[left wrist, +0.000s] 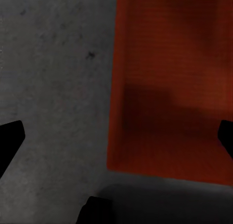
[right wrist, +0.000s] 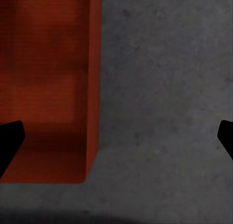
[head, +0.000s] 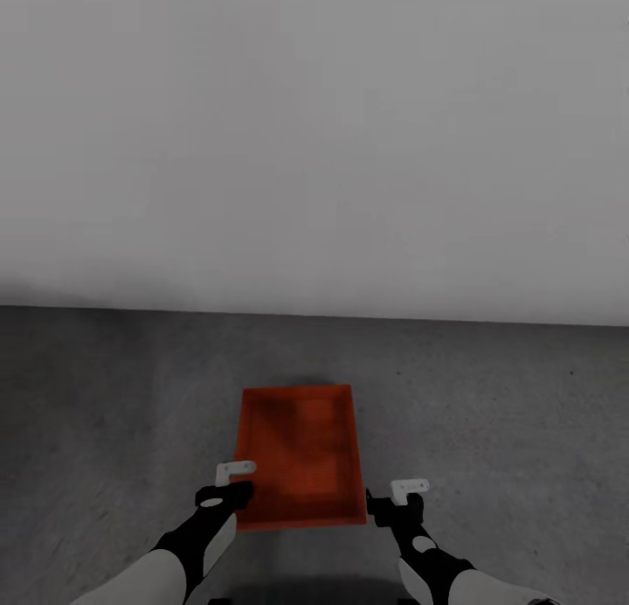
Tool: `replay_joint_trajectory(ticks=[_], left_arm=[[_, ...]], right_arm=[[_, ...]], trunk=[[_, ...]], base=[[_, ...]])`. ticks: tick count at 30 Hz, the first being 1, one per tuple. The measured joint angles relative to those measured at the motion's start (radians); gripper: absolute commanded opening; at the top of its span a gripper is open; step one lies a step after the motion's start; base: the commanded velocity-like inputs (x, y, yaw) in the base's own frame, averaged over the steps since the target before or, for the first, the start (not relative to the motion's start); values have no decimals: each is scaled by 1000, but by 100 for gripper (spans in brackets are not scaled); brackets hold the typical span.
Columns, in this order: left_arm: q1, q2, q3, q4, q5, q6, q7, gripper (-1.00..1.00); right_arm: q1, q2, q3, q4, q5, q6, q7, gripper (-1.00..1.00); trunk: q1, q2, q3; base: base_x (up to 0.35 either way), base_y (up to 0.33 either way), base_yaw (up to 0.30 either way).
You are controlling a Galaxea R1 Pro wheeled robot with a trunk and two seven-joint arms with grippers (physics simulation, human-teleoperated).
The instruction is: Move the two storage containers from the living room to the garage. In the garage, place one container on the floor and stack the other container on top of it (either order is fine).
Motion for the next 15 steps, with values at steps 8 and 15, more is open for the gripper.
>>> replay_joint_trajectory(ticks=[8, 15], left_arm=[[0, 1, 0, 0, 0, 0, 0, 100], [0, 2, 0, 0, 0, -1, -1, 100]], right_arm=[[0, 0, 0, 0, 0, 0, 0, 100], [0, 0, 0, 0, 0, 0, 1, 100]], trunk=[[-31, 56, 25], [-58, 105, 47]], base=[[0, 0, 0], [0, 0, 0]])
